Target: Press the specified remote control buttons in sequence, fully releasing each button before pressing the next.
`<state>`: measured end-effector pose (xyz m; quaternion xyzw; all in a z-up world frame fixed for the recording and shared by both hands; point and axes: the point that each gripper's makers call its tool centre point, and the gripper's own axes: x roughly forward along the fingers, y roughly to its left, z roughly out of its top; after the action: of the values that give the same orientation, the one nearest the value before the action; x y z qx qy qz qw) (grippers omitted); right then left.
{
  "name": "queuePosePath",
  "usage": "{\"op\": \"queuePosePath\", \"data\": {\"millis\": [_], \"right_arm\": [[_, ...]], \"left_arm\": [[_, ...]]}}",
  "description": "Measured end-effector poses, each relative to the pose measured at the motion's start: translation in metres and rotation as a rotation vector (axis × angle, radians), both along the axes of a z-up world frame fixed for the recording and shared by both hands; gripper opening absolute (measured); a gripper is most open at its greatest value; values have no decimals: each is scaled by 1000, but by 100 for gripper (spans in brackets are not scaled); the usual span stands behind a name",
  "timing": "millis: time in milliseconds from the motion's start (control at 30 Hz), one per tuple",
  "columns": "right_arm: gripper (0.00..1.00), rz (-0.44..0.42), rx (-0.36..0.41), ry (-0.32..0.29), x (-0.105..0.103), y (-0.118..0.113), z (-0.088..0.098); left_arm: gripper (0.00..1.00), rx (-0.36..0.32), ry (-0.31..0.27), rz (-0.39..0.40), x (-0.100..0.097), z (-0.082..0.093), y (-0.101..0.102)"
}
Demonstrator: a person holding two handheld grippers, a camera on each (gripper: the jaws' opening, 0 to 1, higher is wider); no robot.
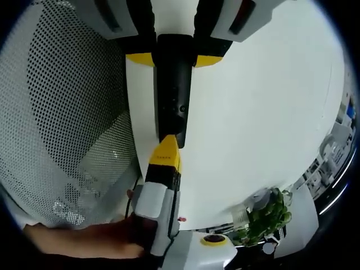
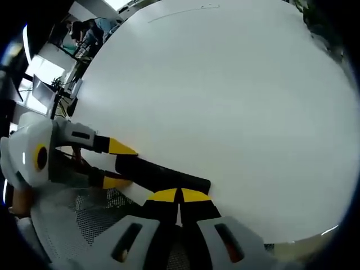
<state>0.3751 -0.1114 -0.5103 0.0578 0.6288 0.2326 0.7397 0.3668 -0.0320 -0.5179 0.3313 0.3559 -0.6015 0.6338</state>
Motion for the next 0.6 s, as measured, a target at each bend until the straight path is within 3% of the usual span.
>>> {"op": "queuePosePath", "data": {"millis": [600], "right_arm": [[0, -16, 15, 27, -3, 1, -3]], "left_arm": [[25, -6, 0, -7, -1, 0, -3]]}}
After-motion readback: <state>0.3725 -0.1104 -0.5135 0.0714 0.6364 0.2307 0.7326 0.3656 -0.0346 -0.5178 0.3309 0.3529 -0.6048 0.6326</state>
